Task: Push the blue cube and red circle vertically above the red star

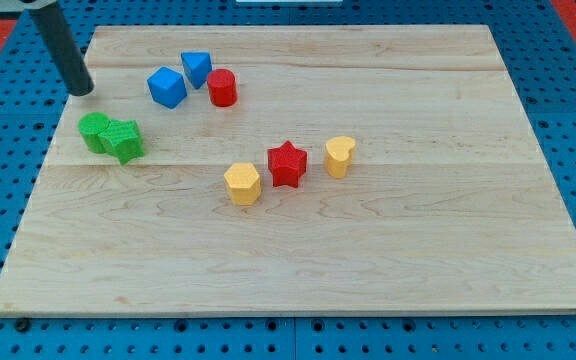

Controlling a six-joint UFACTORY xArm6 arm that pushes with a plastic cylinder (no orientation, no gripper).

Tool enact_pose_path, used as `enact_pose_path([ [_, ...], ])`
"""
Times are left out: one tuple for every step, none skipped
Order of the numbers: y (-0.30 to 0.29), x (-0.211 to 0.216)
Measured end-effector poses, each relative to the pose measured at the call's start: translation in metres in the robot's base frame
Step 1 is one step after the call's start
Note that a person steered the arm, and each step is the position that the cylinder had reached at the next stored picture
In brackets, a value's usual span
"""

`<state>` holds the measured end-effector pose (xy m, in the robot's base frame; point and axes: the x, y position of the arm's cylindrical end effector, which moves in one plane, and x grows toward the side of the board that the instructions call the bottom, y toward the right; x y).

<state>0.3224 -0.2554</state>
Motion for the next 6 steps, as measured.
enact_pose_path([
  [-0.001,-0.027],
  [0.067,-0.014],
  [0.161,0.028],
  [0.211,0.053],
  [0.141,0.028],
  [0.149,0.022],
])
